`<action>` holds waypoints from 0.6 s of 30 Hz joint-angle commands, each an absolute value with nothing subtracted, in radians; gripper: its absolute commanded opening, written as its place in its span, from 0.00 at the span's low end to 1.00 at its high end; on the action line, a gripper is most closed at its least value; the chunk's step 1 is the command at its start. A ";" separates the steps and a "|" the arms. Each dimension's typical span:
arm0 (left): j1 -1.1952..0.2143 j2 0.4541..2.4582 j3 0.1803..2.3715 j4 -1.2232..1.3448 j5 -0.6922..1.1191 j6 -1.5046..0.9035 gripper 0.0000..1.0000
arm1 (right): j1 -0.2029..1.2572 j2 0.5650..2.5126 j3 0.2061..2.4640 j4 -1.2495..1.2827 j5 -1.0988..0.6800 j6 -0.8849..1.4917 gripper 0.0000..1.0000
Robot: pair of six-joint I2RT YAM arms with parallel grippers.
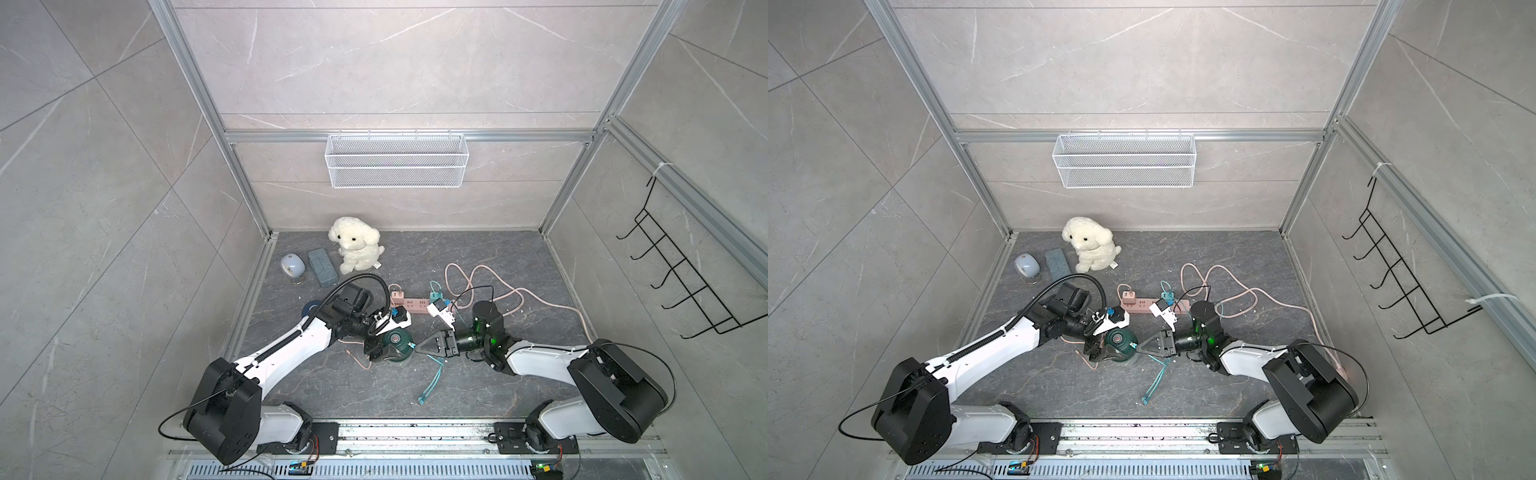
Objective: Charge the cordless meat grinders
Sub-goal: Insert the charging cable into the cordless meat grinder.
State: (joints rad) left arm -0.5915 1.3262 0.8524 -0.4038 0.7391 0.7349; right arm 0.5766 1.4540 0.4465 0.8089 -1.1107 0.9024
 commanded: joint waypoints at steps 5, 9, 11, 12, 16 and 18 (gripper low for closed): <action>-0.637 1.300 0.899 -0.370 0.773 0.779 0.60 | 0.583 1.484 0.452 0.822 -1.135 0.914 0.07; -0.656 1.304 0.903 -0.374 0.745 0.795 0.58 | 0.583 1.494 0.460 0.779 -1.143 0.900 0.07; -0.670 1.302 0.905 -0.378 0.724 0.804 0.57 | 0.582 1.493 0.466 0.751 -1.143 0.890 0.07; -0.673 1.304 0.908 -0.379 0.722 0.801 0.56 | 0.581 1.493 0.469 0.732 -1.143 0.882 0.07; -0.681 1.319 0.922 -0.400 0.709 0.803 0.55 | 0.580 1.485 0.479 0.636 -1.138 0.832 0.07; -0.681 1.338 0.931 -0.420 0.703 0.804 0.54 | 0.575 1.489 0.482 0.598 -1.135 0.807 0.07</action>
